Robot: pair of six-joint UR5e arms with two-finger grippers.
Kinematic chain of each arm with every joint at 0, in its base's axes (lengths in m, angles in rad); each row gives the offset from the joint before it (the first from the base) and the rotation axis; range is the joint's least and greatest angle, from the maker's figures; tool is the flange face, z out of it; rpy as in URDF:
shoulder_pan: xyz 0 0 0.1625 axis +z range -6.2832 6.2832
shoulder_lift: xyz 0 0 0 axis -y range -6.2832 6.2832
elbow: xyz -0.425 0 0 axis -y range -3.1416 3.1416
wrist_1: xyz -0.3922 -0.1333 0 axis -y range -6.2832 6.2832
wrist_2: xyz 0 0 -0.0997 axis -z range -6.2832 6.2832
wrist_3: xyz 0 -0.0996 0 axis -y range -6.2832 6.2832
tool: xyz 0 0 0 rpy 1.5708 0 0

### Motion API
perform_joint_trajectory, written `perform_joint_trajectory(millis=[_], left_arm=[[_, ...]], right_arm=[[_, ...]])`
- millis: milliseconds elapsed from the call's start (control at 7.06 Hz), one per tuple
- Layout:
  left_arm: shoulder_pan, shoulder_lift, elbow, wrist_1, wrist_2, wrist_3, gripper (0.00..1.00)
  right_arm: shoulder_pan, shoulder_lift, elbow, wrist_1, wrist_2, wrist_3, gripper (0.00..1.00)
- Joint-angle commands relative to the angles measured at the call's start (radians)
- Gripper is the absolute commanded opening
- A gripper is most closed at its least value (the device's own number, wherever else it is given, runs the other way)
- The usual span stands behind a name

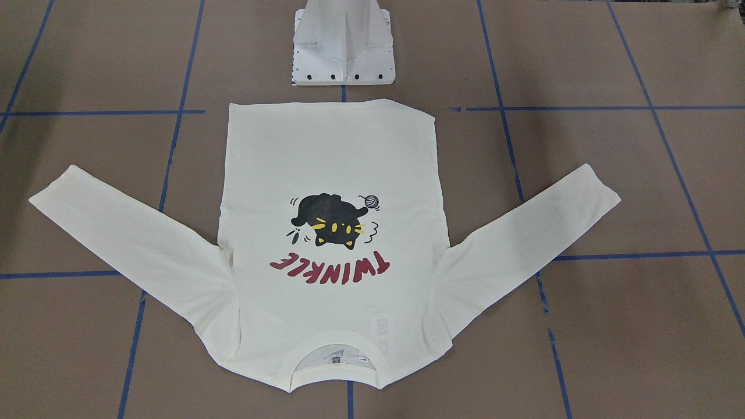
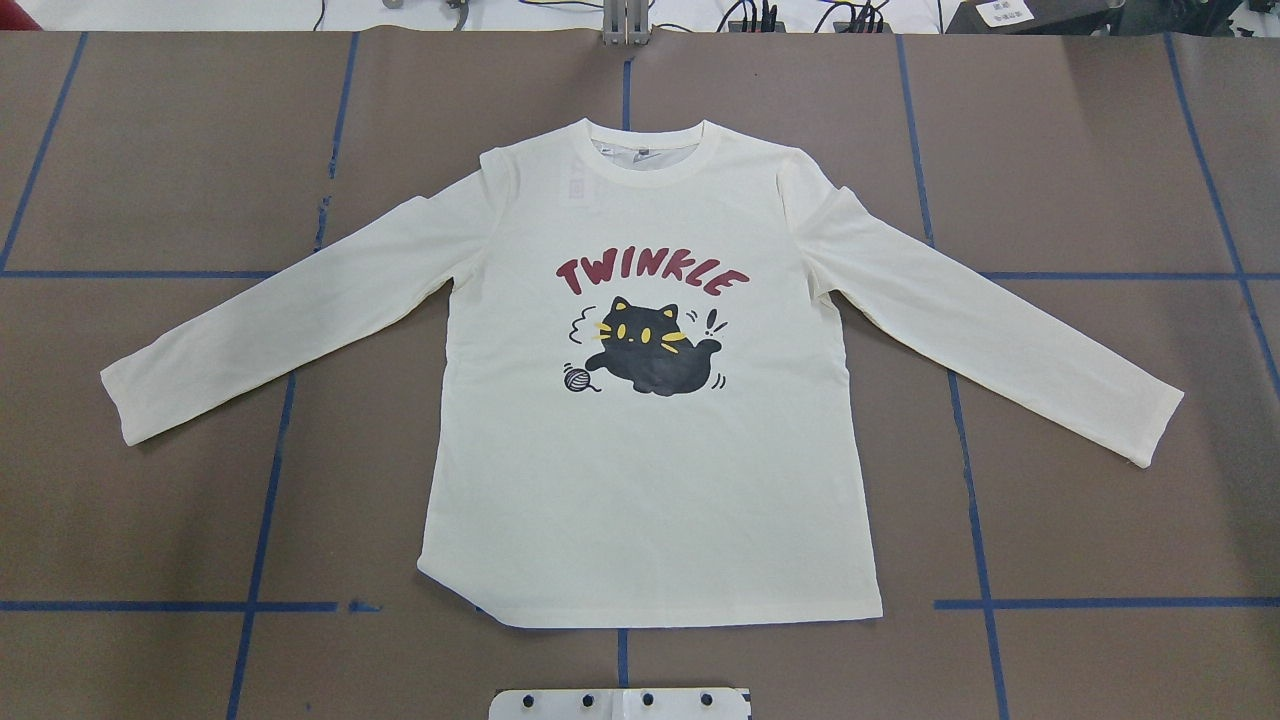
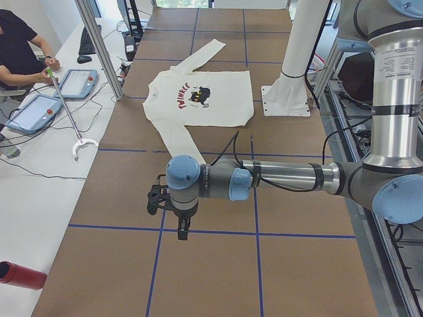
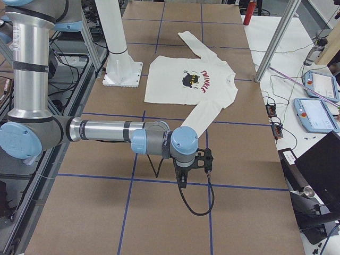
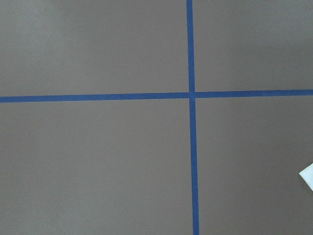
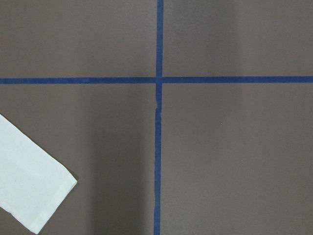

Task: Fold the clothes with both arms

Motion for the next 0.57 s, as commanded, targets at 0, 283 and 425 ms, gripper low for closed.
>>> perform_joint_trajectory(millis=[0, 283, 425], left_arm=[[0.000, 0.000, -0.001, 0.000, -0.002, 0.001, 1.00], [0.005, -0.017, -0.004, -0.006, -0.002, 0.004, 1.00], [0.006, -0.053, -0.030, -0.028, -0.003, 0.010, 1.00]], right_arm=[[0.000, 0.003, 0.003, 0.000, -0.009, 0.001, 1.00], [-0.017, 0.022, 0.016, 0.008, -0.006, 0.001, 1.00], [-0.076, 0.064, 0.038, 0.009, -0.041, 0.004, 1.00]])
